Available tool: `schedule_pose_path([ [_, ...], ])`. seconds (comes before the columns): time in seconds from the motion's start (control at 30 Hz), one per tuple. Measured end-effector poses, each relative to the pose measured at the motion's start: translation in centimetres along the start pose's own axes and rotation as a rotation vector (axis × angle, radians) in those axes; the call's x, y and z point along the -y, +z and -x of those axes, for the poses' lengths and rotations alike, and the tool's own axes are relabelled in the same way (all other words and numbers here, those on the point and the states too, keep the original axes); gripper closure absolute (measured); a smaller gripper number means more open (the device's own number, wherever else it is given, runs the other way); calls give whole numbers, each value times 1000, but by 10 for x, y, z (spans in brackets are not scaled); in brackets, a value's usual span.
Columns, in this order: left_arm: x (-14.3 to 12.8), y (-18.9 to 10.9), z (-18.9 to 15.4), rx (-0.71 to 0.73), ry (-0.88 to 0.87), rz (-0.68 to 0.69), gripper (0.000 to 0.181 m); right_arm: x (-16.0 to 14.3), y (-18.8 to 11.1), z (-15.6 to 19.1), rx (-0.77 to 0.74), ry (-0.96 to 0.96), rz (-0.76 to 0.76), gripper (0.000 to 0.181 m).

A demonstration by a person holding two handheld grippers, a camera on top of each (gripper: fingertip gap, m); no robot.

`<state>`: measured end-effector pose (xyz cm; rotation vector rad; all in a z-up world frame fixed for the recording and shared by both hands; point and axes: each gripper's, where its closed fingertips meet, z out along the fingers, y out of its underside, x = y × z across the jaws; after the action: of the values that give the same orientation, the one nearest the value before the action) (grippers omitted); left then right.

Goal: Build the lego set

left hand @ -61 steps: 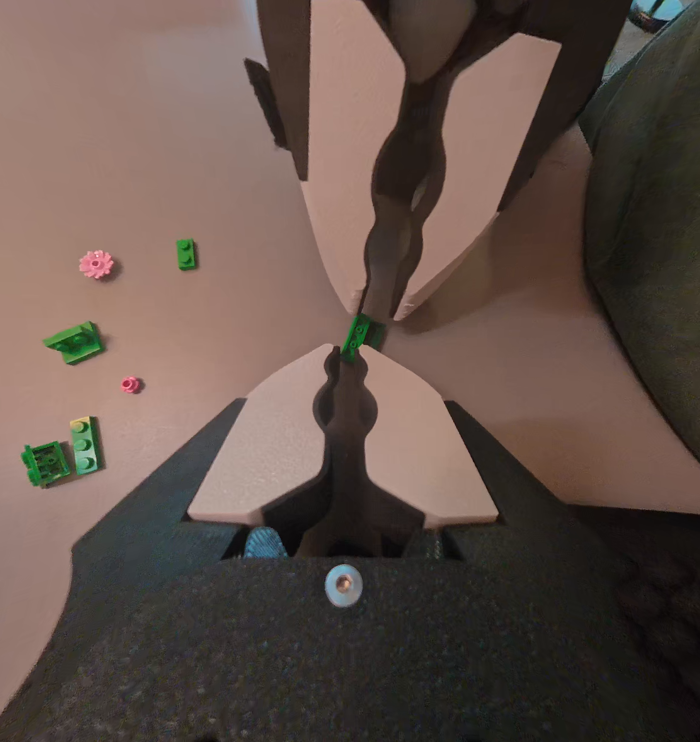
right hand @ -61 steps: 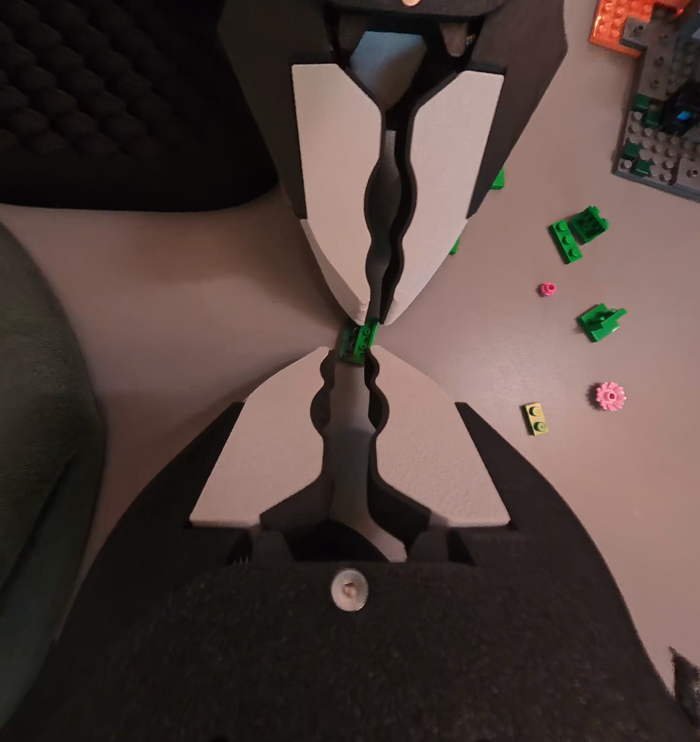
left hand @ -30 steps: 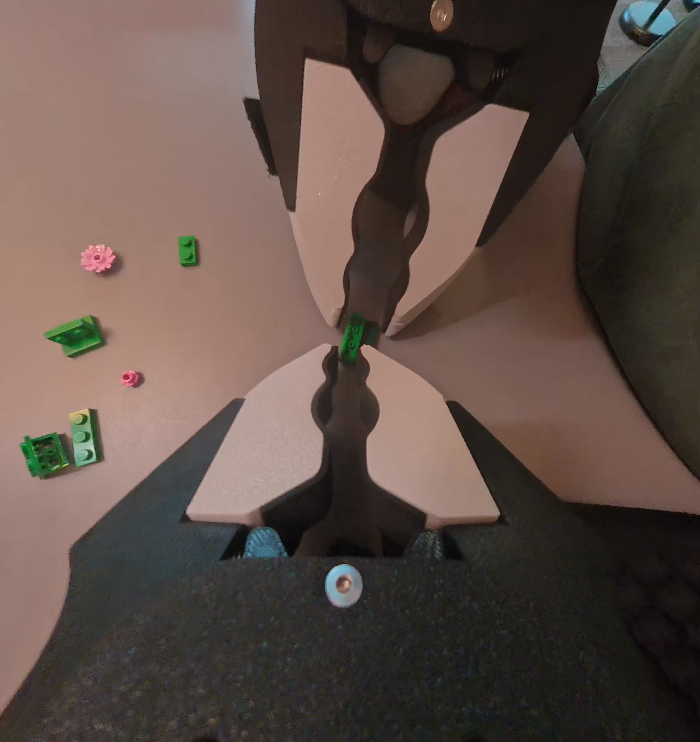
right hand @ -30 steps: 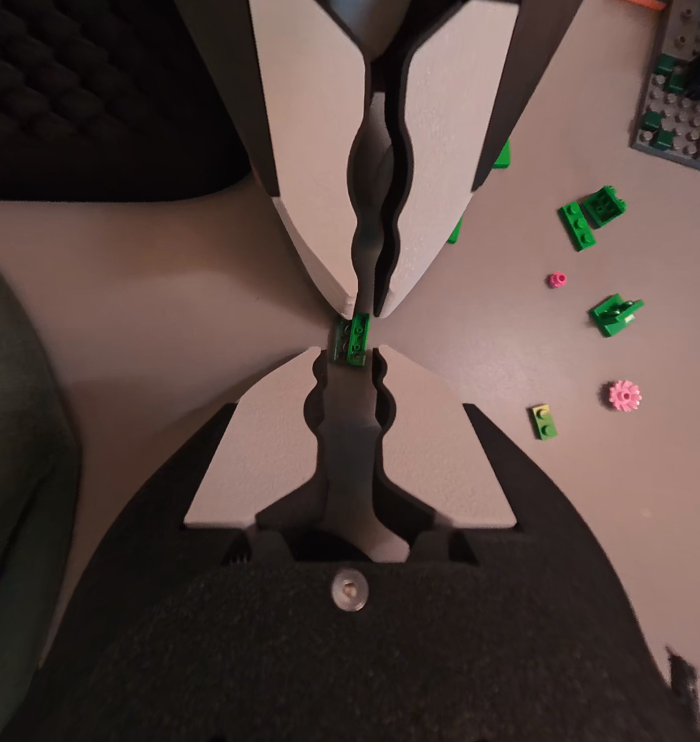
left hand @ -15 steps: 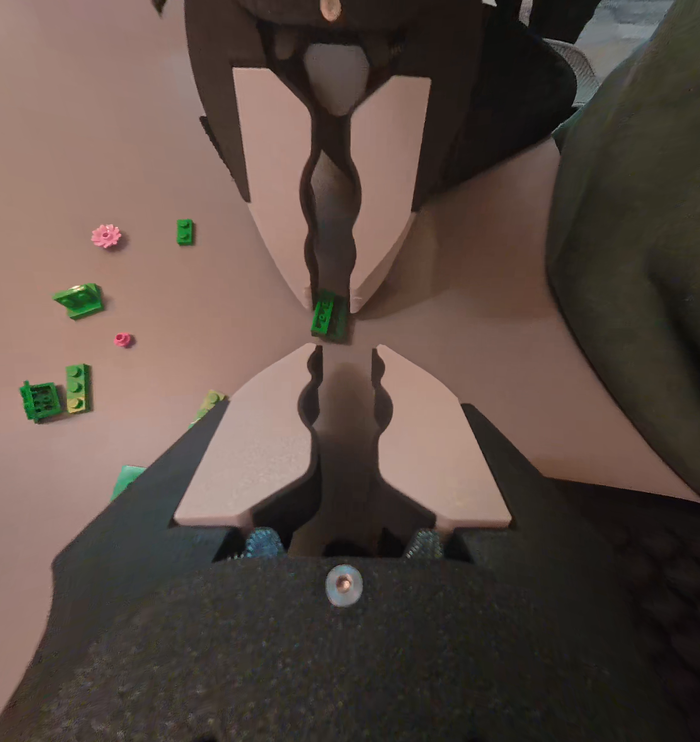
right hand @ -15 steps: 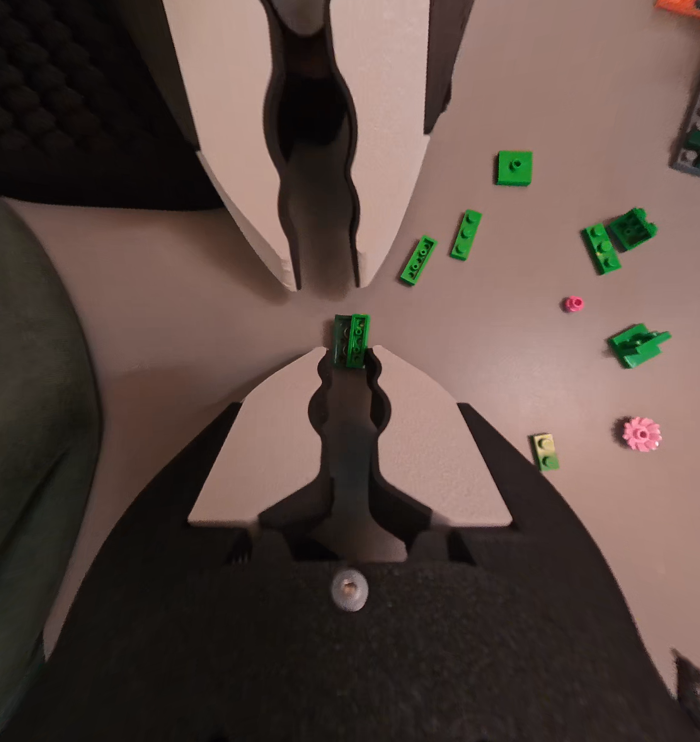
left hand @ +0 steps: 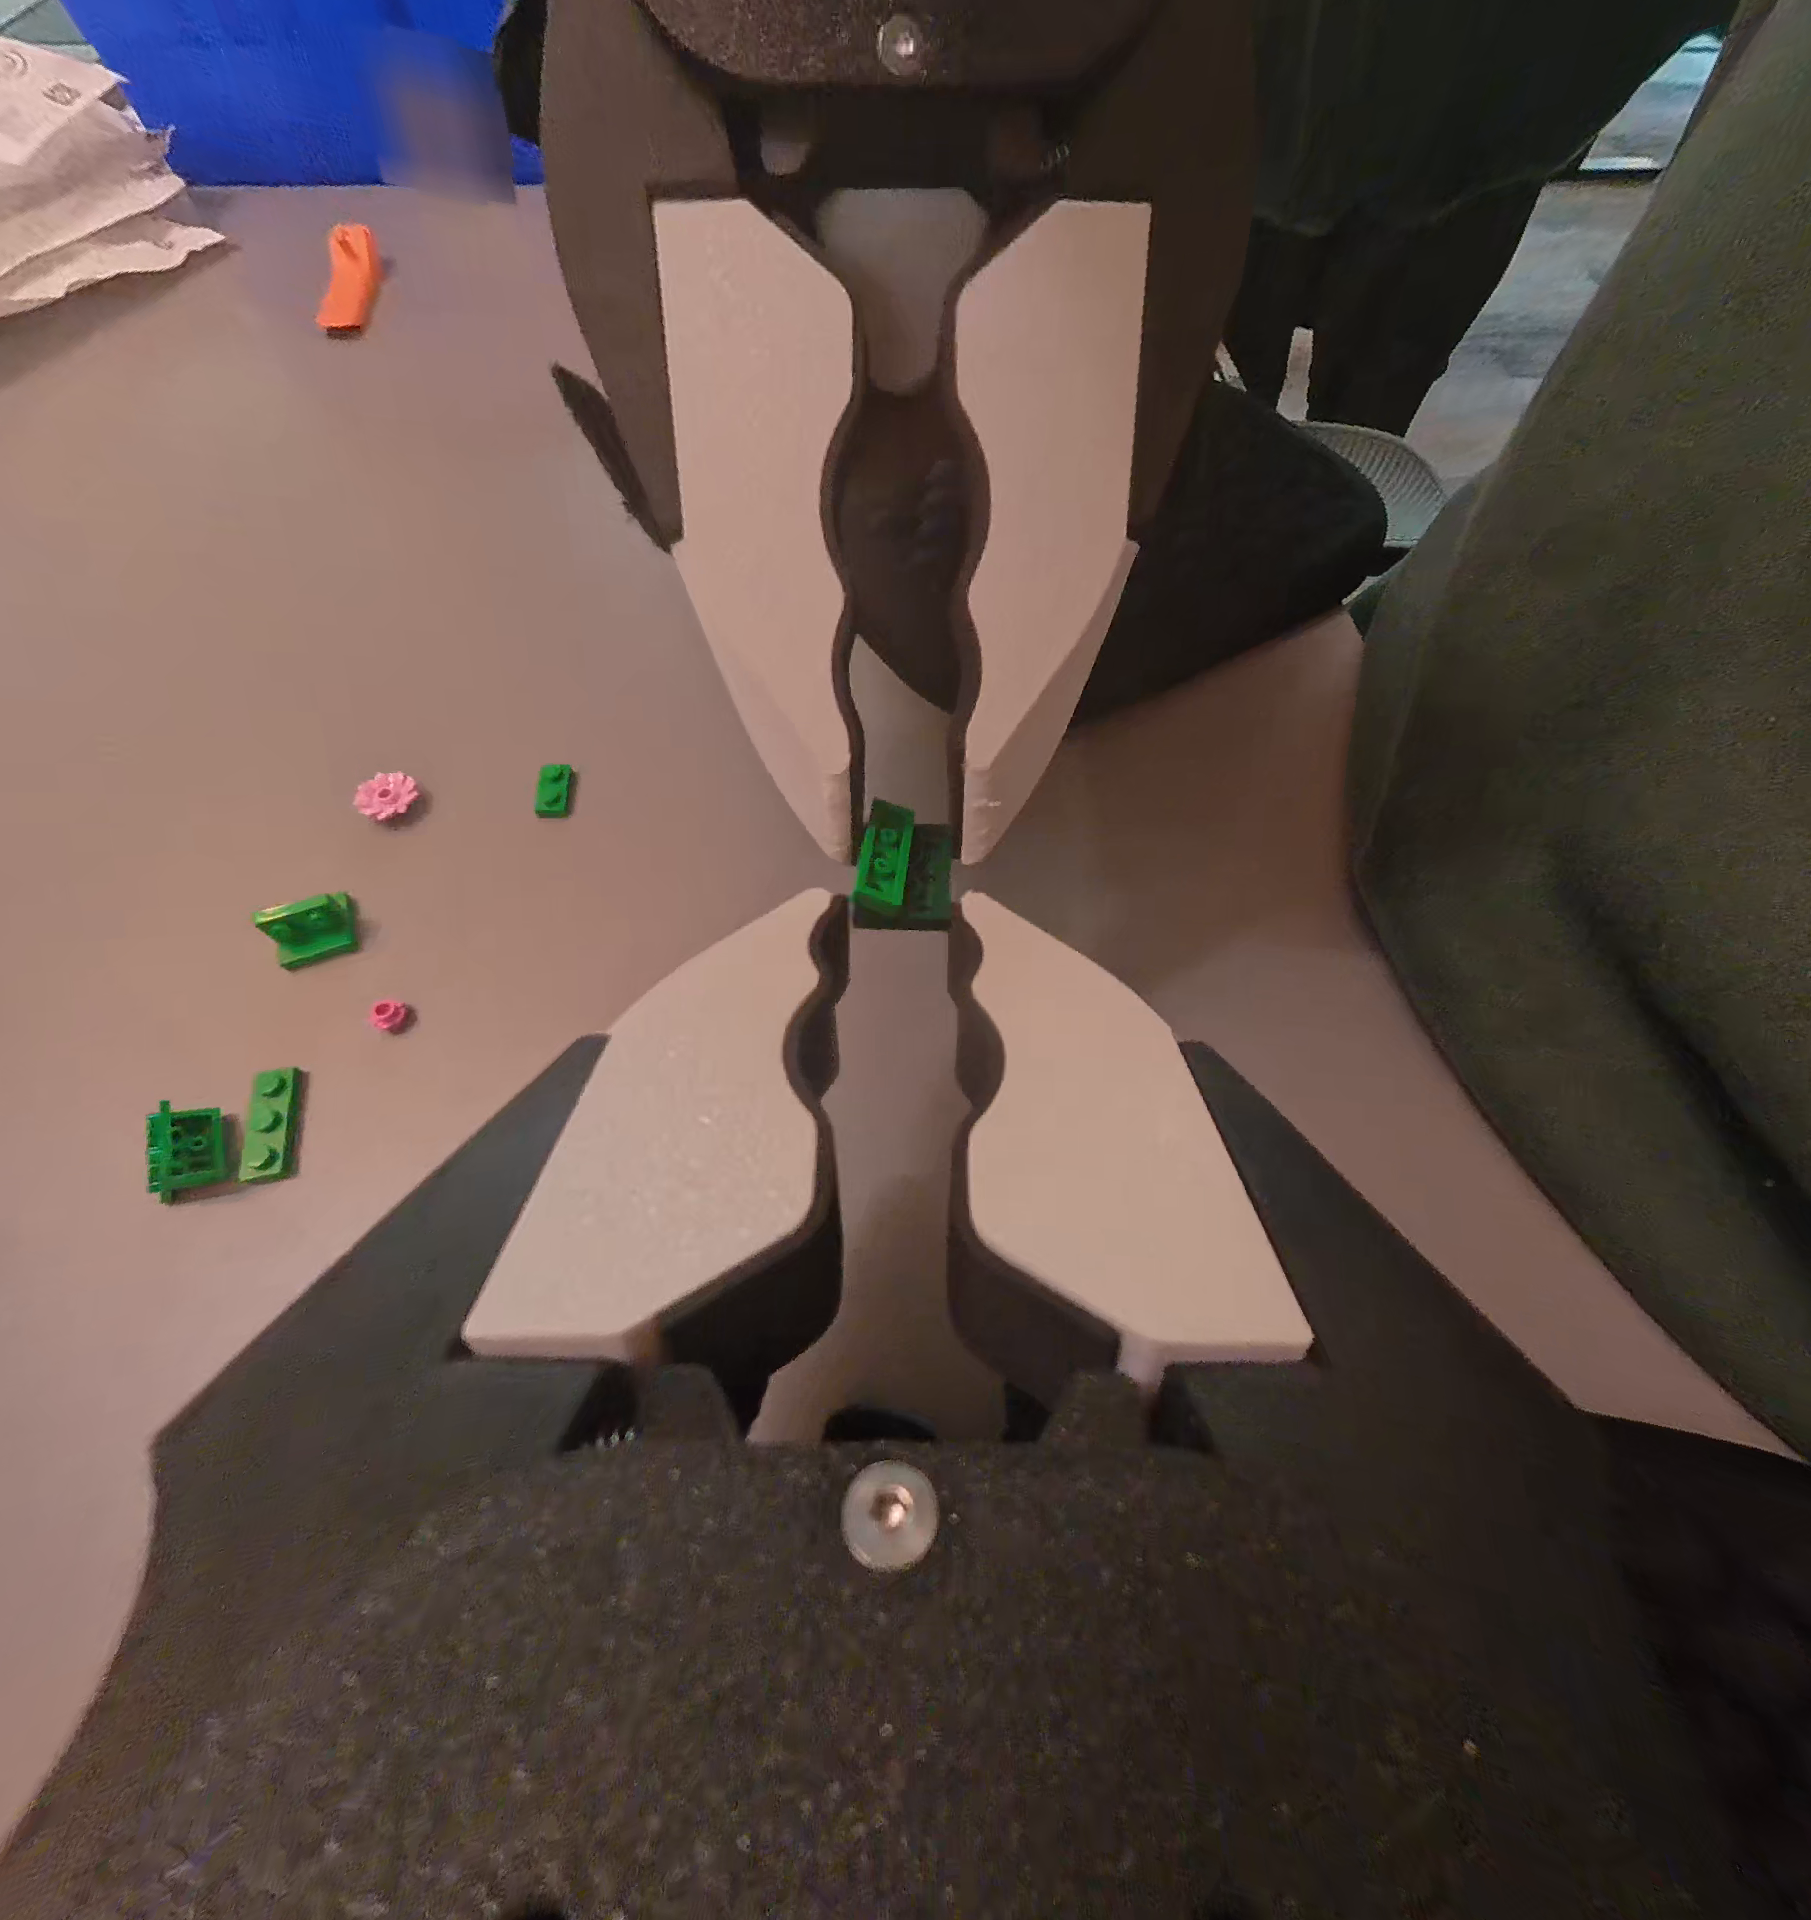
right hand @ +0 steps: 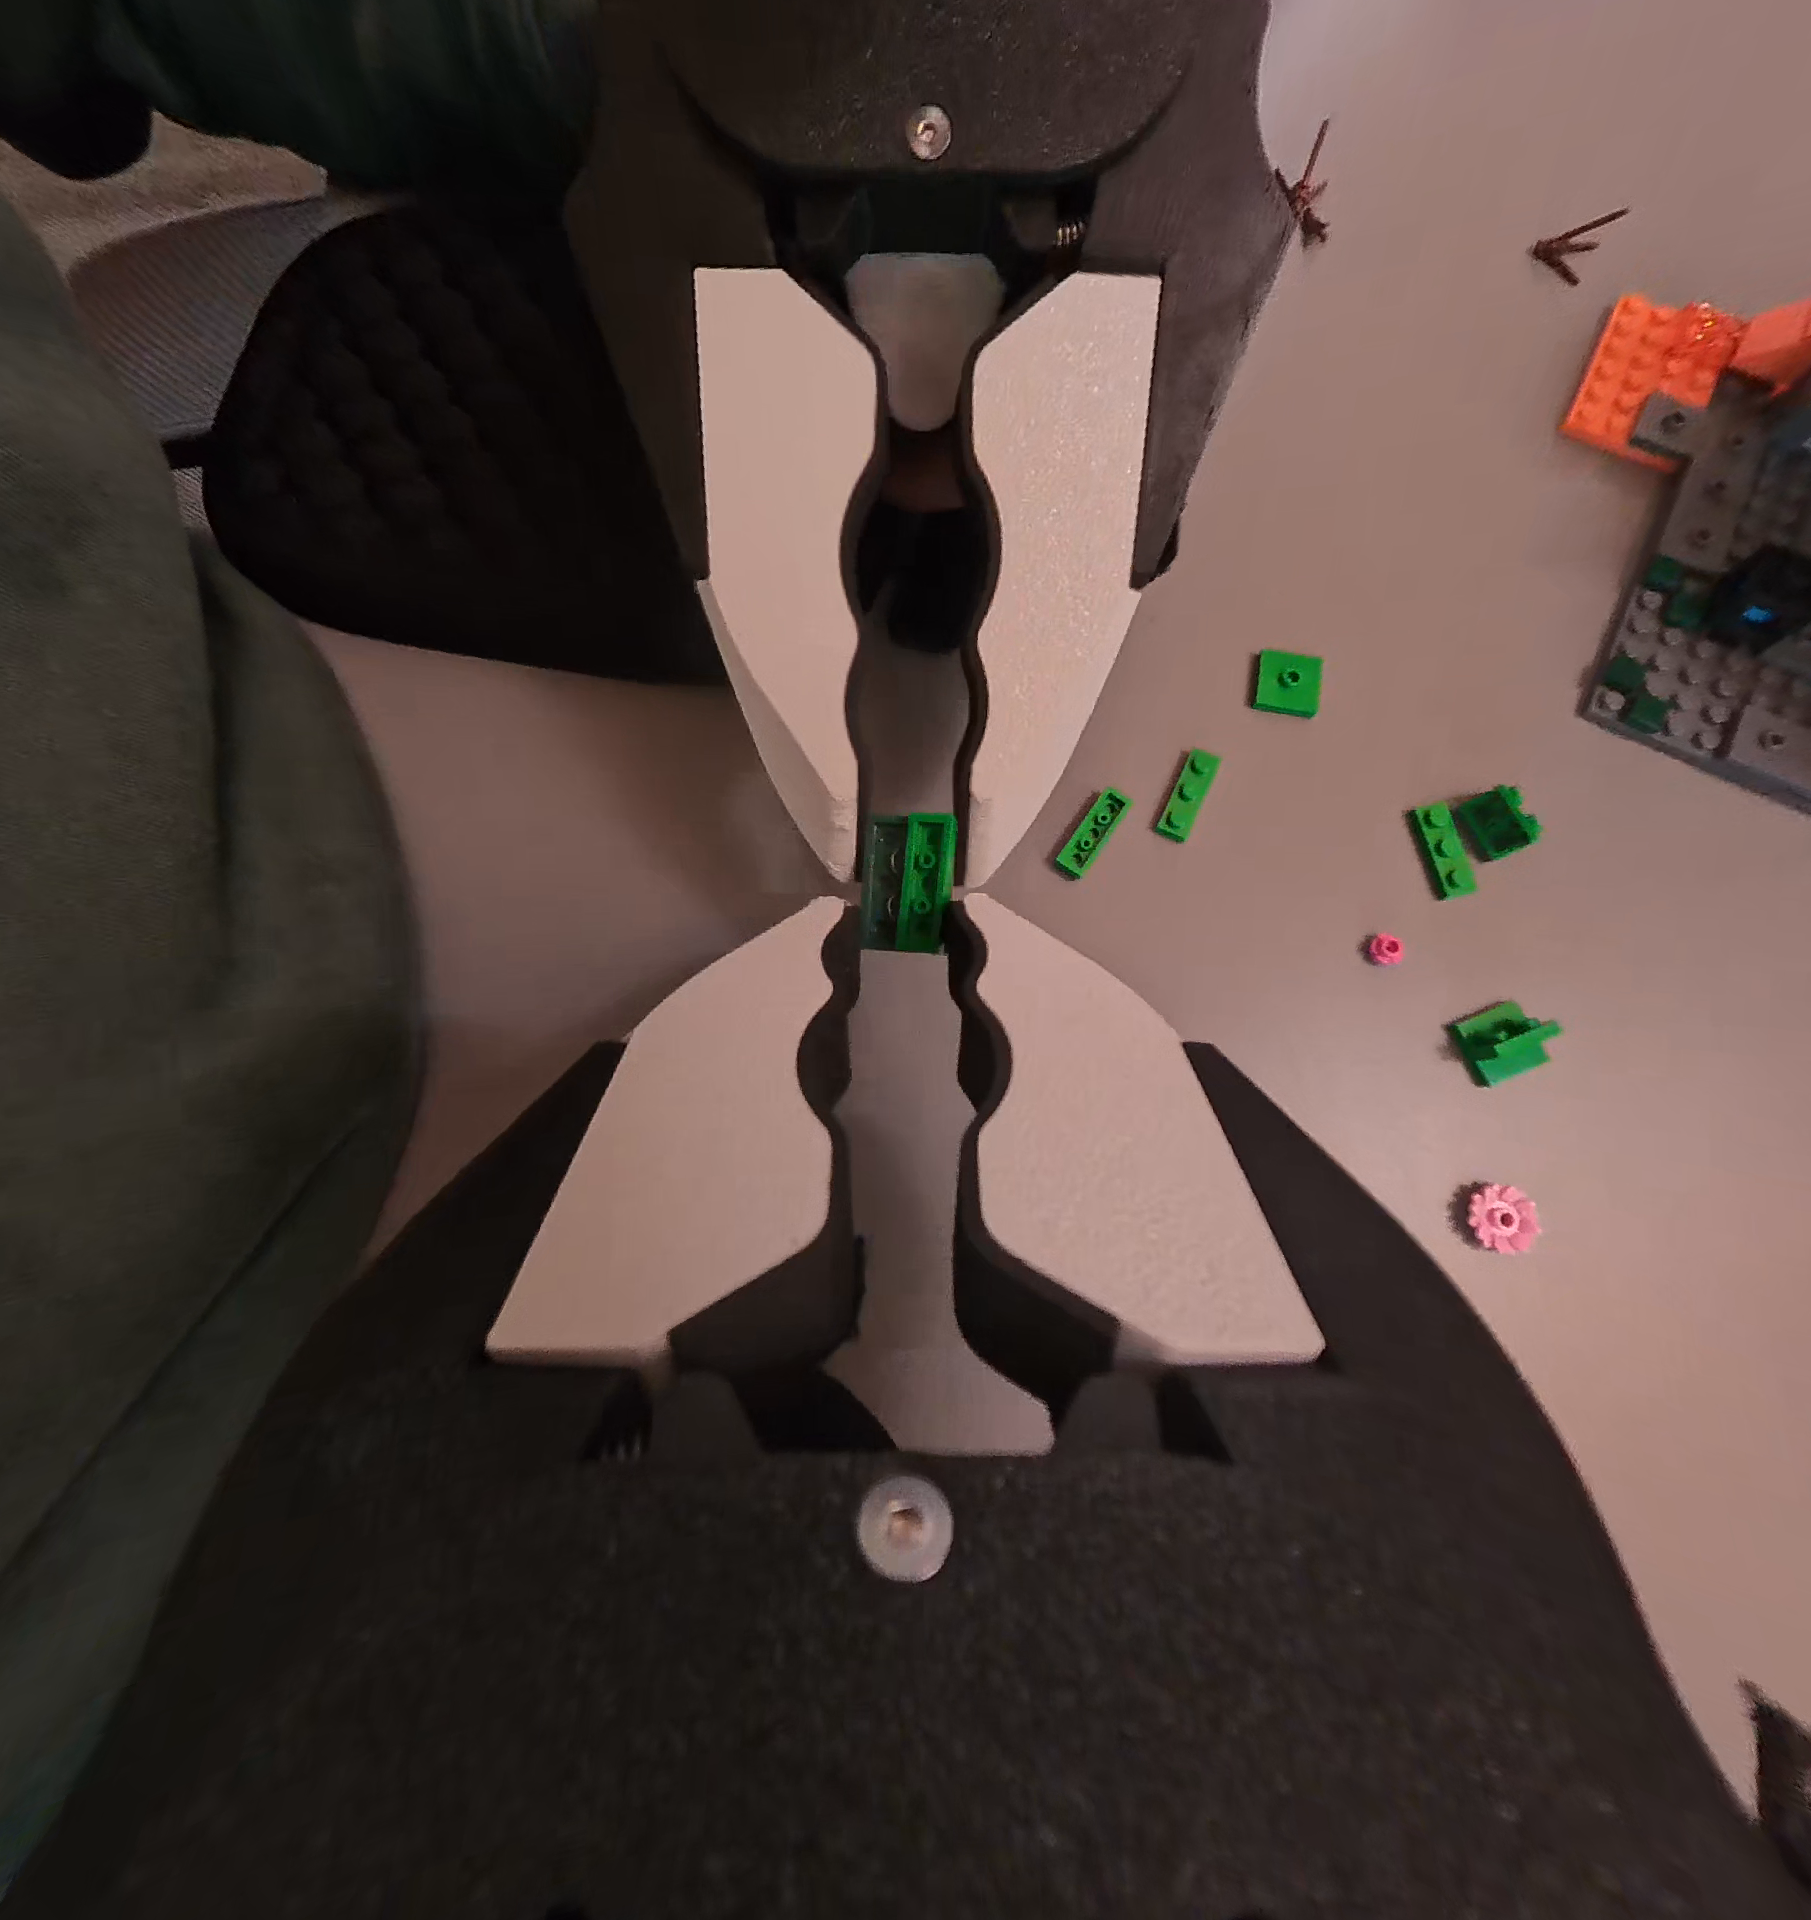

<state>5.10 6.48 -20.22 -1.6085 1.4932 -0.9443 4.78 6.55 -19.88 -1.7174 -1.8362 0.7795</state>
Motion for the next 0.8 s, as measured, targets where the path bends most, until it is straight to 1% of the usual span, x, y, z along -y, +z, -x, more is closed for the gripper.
schedule_pose_path([
  [0.17,3,-1,0,-4,-10,-21,165,3,-3,-1,-18,-13,-5,166],
  [0.3,9,-7,2,-24,-47,-81,165,11,-9,-4,-45,-28,-47,165],
  [0.37,14,-12,3,-38,-71,-121,165,18,-14,-6,-65,-57,-88,158],
  [0.47,20,-20,3,-73,-110,-166,165,32,-27,-5,-128,-205,-202,147],
  [0.57,25,-25,1,-108,-129,-189,165,42,-35,-3,-273,-449,-282,143],
  [0.67,33,-28,-3,-152,-152,-211,165,42,-30,1,-414,-697,-265,140],
  [0.73,39,-30,-6,-186,-170,-228,165,43,-25,4,-447,-768,-274,139],
  [0.8,43,-32,-8,-207,-182,-236,165,48,-27,6,-484,-812,-314,143],
])
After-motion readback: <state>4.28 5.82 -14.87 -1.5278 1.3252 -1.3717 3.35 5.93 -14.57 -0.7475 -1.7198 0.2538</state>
